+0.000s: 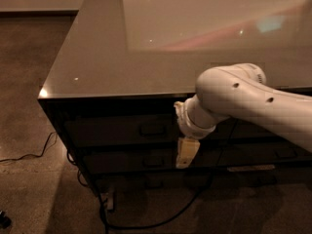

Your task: Open top drawer

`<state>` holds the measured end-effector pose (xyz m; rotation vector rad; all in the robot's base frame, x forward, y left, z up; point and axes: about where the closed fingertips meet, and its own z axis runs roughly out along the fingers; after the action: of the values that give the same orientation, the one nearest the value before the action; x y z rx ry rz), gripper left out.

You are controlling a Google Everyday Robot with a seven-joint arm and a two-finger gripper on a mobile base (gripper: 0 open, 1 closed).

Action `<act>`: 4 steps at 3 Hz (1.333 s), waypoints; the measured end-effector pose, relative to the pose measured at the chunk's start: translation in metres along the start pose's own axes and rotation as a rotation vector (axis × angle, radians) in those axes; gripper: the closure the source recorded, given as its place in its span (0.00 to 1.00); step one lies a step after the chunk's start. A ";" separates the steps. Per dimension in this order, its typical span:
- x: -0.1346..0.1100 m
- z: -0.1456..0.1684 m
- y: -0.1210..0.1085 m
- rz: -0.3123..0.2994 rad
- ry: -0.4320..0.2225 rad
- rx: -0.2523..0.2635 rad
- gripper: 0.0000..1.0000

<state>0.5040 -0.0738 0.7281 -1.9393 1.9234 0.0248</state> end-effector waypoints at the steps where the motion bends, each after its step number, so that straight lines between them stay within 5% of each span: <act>1: 0.004 0.014 0.002 0.026 -0.090 -0.035 0.00; 3: 0.004 0.051 0.005 0.064 -0.181 -0.093 0.00; 4: 0.005 0.073 -0.031 0.037 -0.158 -0.055 0.00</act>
Offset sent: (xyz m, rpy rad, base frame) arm 0.0103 0.0076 -0.0612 0.2349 0.1430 -0.0045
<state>0.5531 -0.0580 0.6684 -1.8766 1.8720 0.2369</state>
